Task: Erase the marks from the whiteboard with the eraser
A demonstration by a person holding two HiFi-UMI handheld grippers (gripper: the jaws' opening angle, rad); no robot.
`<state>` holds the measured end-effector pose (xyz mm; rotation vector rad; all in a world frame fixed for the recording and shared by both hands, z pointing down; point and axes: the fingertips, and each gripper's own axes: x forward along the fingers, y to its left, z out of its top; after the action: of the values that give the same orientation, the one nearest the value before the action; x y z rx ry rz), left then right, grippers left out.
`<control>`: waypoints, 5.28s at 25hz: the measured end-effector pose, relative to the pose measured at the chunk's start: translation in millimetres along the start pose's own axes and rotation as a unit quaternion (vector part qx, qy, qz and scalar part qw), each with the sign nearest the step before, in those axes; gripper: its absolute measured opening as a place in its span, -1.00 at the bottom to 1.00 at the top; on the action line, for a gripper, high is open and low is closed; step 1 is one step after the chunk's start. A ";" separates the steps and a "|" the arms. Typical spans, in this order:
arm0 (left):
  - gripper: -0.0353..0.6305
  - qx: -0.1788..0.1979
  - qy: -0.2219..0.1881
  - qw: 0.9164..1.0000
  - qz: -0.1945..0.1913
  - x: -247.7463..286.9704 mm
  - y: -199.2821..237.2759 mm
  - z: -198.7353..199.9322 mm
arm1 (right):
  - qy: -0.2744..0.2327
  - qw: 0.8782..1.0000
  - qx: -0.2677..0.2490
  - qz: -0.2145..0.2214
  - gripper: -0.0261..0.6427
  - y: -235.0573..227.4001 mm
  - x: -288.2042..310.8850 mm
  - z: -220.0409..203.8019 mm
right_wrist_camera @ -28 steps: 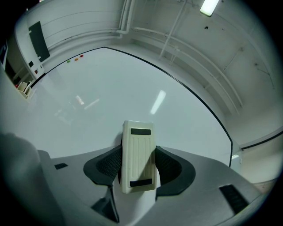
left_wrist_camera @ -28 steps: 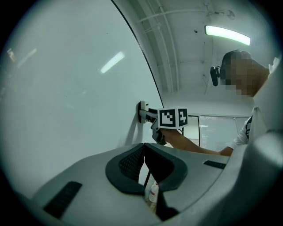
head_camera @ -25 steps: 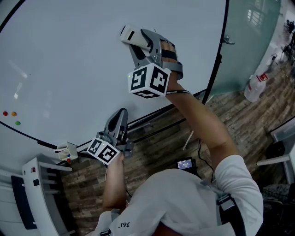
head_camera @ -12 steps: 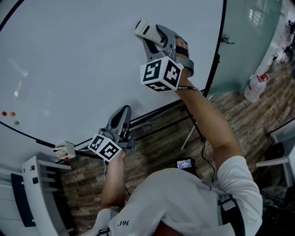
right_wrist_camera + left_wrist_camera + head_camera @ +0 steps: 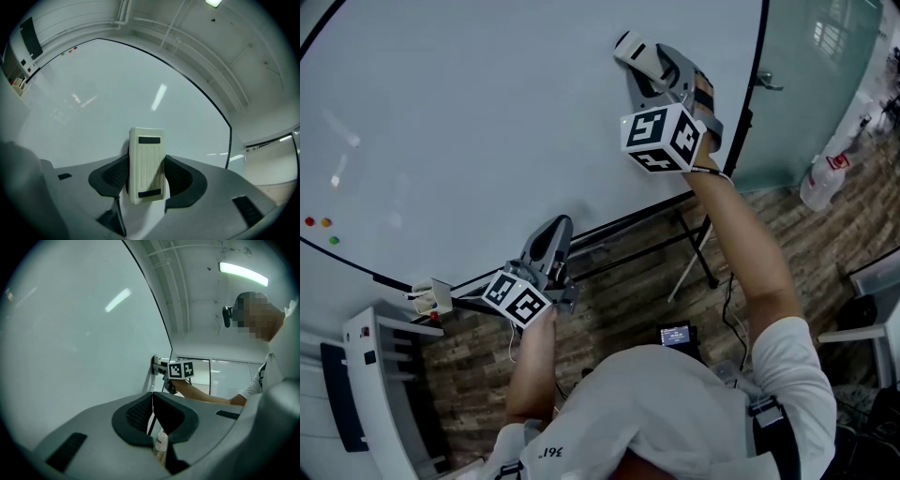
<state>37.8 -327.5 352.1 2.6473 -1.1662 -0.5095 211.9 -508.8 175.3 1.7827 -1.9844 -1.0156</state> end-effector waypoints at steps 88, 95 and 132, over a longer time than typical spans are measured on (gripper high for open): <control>-0.88 -0.073 0.003 0.996 0.045 -349.7 -105.3 -38.2 | 0.129 0.908 0.358 0.173 -0.17 175.2 -442.3 -9.9; -0.87 -0.079 0.006 0.996 0.047 -329.1 -124.7 -56.8 | 0.128 0.897 0.370 0.204 -0.17 175.1 -444.4 -27.2; -0.88 -0.094 0.031 0.994 0.037 -308.2 -155.5 -84.4 | 0.147 0.893 0.348 0.244 -0.17 180.5 -459.5 -45.2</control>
<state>-18.4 9.3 450.6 2.4337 -1.1337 -0.4944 194.7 -87.8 436.4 1.4348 -2.5638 0.1489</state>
